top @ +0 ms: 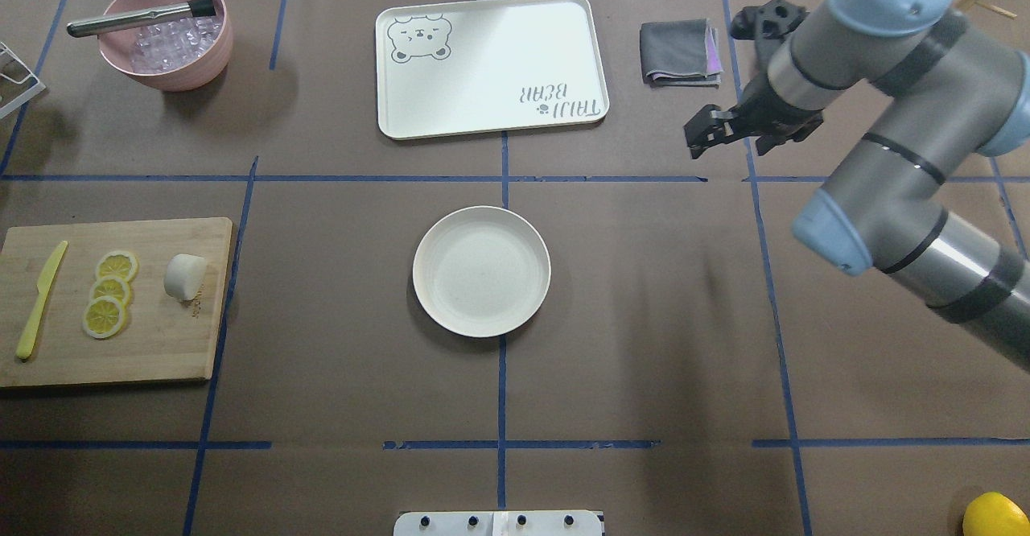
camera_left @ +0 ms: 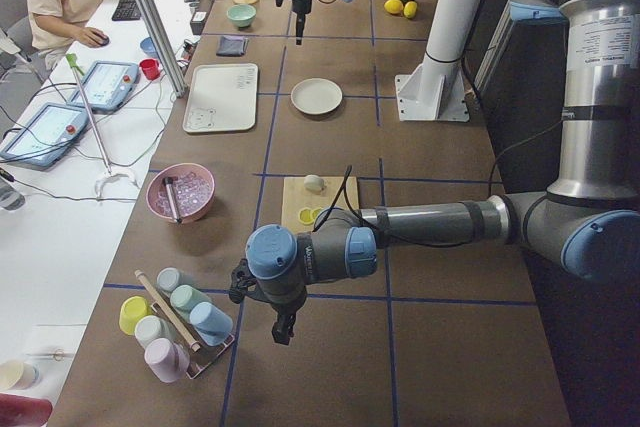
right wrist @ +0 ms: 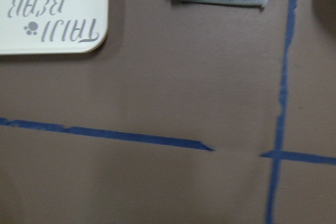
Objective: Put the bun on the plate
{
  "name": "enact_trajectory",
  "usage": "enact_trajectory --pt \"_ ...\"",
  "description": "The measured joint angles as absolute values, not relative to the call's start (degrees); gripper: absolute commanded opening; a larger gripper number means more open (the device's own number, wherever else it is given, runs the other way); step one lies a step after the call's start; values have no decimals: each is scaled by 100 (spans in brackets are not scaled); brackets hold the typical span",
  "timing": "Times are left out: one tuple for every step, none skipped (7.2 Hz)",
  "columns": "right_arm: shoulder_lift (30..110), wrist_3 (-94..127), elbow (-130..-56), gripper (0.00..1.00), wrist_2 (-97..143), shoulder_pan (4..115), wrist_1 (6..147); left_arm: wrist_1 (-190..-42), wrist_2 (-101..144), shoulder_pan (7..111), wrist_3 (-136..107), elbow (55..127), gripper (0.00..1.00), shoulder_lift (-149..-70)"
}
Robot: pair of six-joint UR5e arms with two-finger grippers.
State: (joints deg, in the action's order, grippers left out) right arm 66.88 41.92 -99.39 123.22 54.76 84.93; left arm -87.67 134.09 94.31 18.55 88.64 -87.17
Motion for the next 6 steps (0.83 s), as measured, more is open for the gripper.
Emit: enact_trajectory --pt "7159 3101 -9942 99 12542 6066 8538 -8763 13395 9428 1849 8872 100 -8733" --pt "7674 2018 -9960 99 12779 6690 8553 -8760 13390 9422 1828 8877 100 -8752" --pt "8179 1080 -10000 99 12982 7296 8558 -8763 13389 9420 1808 8880 100 -8771" --pt "8648 273 -10038 99 13113 7854 8562 -8768 13396 9420 1798 8879 100 -8785" --pt "9066 -420 -10033 99 13169 8342 8571 -8813 13401 9421 1797 8875 100 -8793" --pt "9405 -863 -9989 99 13187 8725 8596 -8979 13399 9421 1801 8869 100 -8794"
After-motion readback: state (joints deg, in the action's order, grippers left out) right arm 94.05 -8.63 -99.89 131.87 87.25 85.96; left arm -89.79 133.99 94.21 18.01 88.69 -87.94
